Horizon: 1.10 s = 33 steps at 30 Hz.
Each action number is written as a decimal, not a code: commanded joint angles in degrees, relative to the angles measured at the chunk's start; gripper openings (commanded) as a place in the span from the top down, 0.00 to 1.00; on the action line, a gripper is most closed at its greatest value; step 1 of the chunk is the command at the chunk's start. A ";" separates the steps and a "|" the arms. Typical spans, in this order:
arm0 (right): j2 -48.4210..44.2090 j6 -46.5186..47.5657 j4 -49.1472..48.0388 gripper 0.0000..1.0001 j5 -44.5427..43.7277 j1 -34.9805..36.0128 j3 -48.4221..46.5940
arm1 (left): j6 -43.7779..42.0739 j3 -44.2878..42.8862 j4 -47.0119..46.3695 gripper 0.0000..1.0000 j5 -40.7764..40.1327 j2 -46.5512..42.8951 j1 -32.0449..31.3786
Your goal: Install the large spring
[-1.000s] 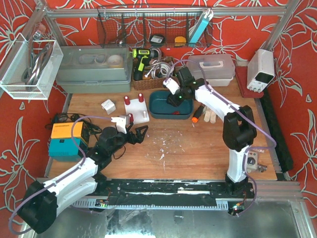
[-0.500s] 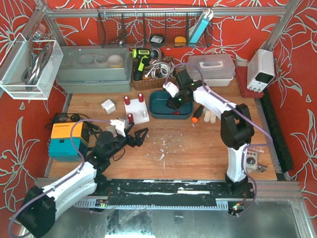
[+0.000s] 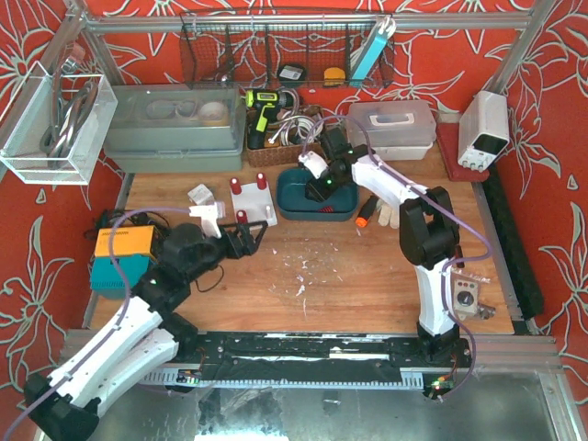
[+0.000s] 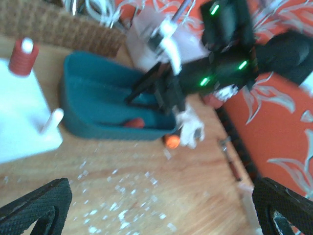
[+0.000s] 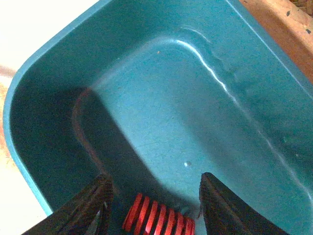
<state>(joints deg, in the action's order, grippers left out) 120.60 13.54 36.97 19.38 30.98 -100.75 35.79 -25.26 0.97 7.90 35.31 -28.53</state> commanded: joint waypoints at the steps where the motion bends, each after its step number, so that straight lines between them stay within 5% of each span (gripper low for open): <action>1: 1.04 1.56 6.58 0.47 -2.38 -0.30 -2.34 | 0.80 -15.14 21.26 0.00 -3.07 1.99 -0.29; 20: 6.13 7.47 9.68 0.34 -2.83 -1.36 0.34 | -11.91 -27.15 29.43 0.00 -0.45 16.32 -0.21; 29: 9.62 6.75 6.45 0.35 -18.34 -1.42 -2.50 | -12.72 -25.35 30.56 0.00 -2.06 13.90 -0.20; 33: 8.22 5.92 7.01 0.35 -17.74 -1.48 -5.45 | -13.39 -25.45 30.01 0.00 -2.28 14.28 -0.19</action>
<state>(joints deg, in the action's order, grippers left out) 128.97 19.79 41.58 6.87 29.71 -102.85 23.97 -50.78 31.05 6.15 49.91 -28.58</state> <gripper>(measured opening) 0.649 0.999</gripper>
